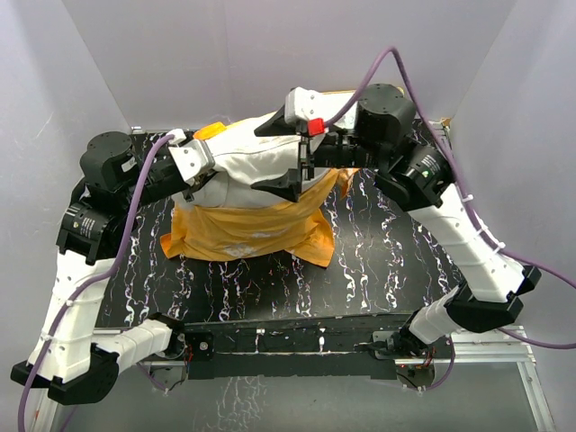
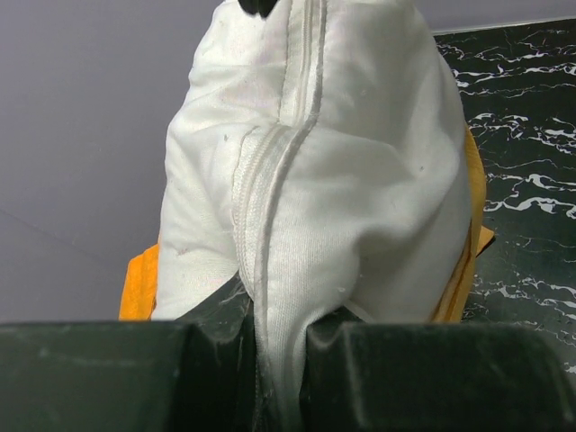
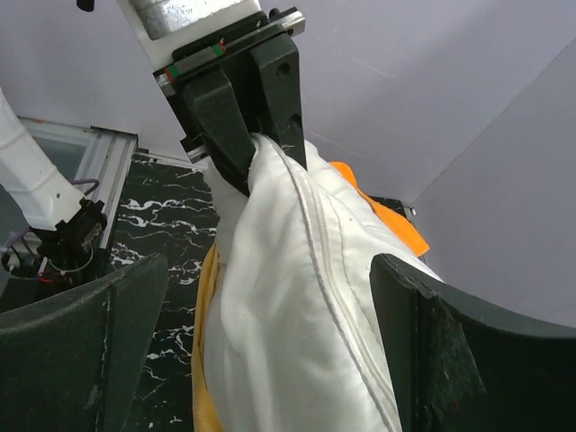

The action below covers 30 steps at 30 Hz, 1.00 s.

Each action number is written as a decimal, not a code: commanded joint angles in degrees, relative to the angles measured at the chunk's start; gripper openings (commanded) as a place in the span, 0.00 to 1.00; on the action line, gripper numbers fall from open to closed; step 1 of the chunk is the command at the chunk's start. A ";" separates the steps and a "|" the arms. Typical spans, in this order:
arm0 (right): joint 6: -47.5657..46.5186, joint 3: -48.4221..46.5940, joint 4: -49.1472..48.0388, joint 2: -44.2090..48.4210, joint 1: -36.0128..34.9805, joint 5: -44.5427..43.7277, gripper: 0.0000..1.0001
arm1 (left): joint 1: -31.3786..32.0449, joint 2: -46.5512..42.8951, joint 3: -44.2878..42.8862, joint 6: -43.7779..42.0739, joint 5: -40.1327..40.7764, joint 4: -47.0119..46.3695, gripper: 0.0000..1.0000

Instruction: Remove the pillowcase from the pillow

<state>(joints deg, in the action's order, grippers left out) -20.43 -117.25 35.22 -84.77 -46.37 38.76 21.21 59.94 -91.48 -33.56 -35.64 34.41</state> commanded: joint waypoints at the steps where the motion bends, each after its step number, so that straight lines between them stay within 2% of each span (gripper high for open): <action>1: -3.34 -1.77 3.68 -4.18 -2.34 -5.95 0.98 | 0.23 0.03 -2.10 0.40 -2.05 -1.65 0.00; 8: -10.01 -0.52 2.66 -8.43 -3.38 -18.71 0.98 | 0.23 0.61 -3.78 0.60 -2.92 -0.06 0.00; 12: -14.22 0.22 6.58 -11.37 -6.29 -20.90 0.98 | 0.23 0.78 -3.88 0.45 -3.70 0.11 0.00; 16: -16.47 6.23 7.66 -12.81 -9.77 -22.21 0.98 | 0.23 1.20 -4.21 1.71 -4.30 -1.57 0.00; 22: -13.28 23.34 -8.20 -8.58 -8.62 -24.51 0.99 | 0.24 0.44 -4.32 5.61 -5.82 -4.18 0.00; 24: -10.54 26.13 -11.84 -7.26 -6.63 -22.81 0.92 | 0.23 -0.20 -4.19 7.08 -6.23 -5.15 0.00; 25: -9.02 26.75 -13.21 -6.84 -5.45 -21.60 0.86 | 0.23 -0.55 -4.11 8.11 -6.47 -5.73 0.00; 30: -3.32 26.70 -16.19 -6.29 -0.94 -18.82 0.36 | 0.26 -1.93 -3.34 13.60 -6.98 -8.87 0.00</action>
<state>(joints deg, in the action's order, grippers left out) -32.45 -93.12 14.15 -88.20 -51.51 20.16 20.69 63.18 -92.60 -26.22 -35.20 37.26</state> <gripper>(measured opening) 0.517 0.090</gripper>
